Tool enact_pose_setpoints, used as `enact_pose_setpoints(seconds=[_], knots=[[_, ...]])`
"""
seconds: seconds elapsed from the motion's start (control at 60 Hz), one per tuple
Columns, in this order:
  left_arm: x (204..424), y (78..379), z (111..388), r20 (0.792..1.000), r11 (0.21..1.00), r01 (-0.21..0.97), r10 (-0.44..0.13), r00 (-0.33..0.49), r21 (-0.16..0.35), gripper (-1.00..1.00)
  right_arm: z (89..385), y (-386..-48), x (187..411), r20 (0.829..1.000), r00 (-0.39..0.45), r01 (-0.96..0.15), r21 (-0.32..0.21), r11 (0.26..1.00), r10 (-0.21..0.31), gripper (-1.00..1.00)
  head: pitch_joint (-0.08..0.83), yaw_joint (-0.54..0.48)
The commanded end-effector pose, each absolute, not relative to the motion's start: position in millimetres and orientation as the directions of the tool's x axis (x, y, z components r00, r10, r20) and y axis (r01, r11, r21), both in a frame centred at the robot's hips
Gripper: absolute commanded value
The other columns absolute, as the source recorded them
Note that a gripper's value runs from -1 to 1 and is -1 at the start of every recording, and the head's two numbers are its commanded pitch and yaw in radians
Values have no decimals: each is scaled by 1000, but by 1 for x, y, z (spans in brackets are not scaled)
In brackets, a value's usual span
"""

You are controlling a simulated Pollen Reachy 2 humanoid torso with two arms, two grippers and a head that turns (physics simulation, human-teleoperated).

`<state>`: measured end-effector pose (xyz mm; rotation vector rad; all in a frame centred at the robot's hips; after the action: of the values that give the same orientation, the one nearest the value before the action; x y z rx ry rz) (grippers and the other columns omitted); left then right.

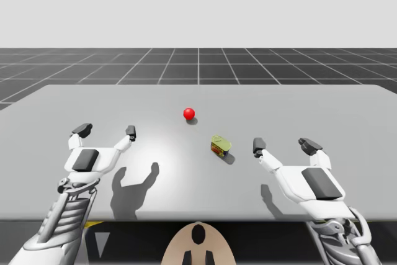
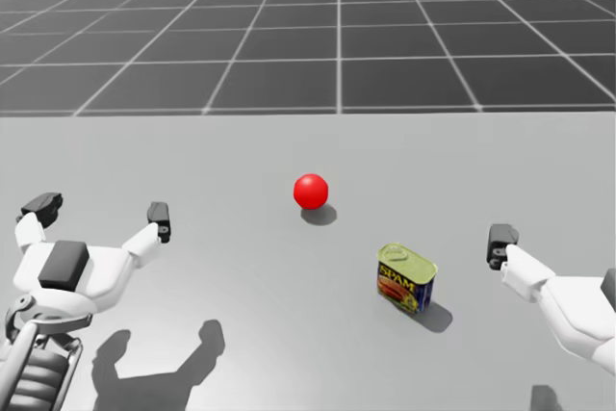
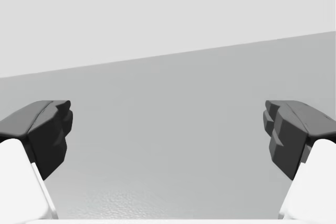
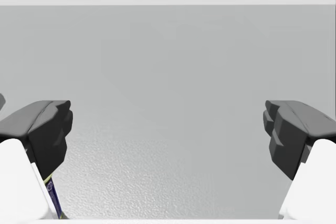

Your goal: Watch the red light. When it turns green, pick up the object.

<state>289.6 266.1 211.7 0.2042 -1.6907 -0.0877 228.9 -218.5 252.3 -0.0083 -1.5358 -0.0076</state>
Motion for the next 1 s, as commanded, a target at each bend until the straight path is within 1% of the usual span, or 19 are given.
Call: enact_pose_setpoints(seconds=[0.017,1.0], knots=[[289,266,212,976,981,-85,-186,-117,177,-1000,251,-216,228,999,39,14,19,1000,-20,-1000,449,70],[289,266,212,976,981,-85,-186,-115,177,-1000,250,-216,229,999,43,14,13,1000,-14,-1000,449,73]])
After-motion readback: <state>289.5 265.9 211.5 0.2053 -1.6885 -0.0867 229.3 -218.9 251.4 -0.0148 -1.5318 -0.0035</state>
